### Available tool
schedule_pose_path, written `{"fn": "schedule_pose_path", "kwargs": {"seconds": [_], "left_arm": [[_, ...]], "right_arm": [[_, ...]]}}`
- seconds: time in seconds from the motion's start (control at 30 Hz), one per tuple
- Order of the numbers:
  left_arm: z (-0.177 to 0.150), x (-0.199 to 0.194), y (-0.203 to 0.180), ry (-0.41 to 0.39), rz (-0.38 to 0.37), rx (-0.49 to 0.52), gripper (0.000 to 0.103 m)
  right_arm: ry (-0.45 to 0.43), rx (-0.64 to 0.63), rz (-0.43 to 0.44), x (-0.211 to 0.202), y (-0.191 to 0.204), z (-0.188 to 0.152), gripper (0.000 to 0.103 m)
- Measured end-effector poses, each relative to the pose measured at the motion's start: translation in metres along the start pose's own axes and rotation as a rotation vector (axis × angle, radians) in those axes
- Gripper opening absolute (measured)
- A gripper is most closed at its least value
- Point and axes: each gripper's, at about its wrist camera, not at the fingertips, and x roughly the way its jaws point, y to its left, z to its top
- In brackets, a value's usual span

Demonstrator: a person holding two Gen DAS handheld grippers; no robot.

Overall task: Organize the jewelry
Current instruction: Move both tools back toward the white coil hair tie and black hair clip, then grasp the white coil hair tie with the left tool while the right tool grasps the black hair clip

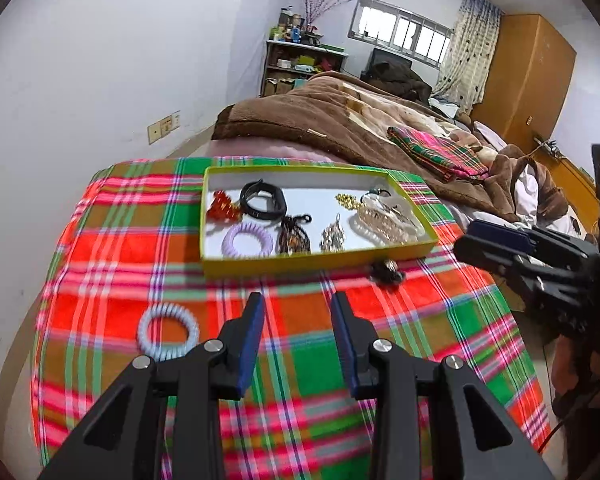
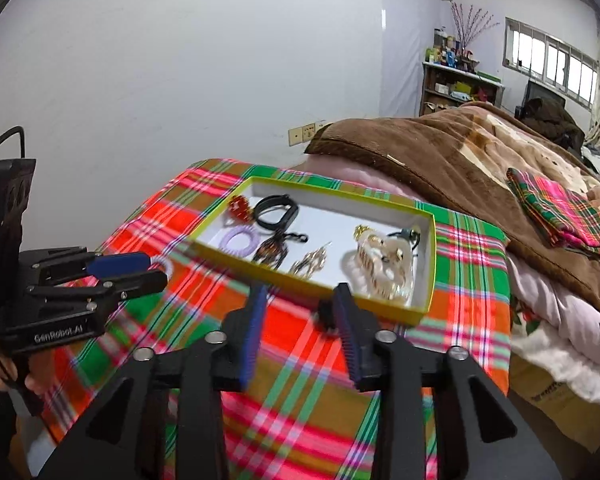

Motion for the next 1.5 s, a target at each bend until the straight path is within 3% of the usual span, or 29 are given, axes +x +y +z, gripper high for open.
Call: {"fn": "schedule_pose_path", "kwargs": {"seconds": [0.33, 0.73, 1.0, 1.13, 1.5], "left_arm": [[-0.053, -0.037, 0.001, -0.021, 0.045, -0.061, 0.036], [-0.082, -0.054, 0.011, -0.021, 0.079, -0.104, 0.036], [-0.083, -0.053, 0.018, -0.019, 0.088, -0.124, 0.036], [-0.08, -0.049, 0.027, -0.017, 0.098, -0.138, 0.042], [-0.062, -0.021, 0.058, 0.015, 0.115, -0.181, 0.044]], "right_arm": [[-0.003, 0.04, 0.0, -0.033, 0.014, -0.04, 0.037], [0.01, 0.103, -0.003, -0.041, 0.006, -0.065, 0.037], [0.024, 0.116, -0.004, -0.033, 0.001, -0.067, 0.038], [0.031, 0.119, -0.004, -0.024, -0.001, -0.065, 0.043], [0.055, 0.12, -0.026, 0.01, -0.014, -0.053, 0.044]]}}
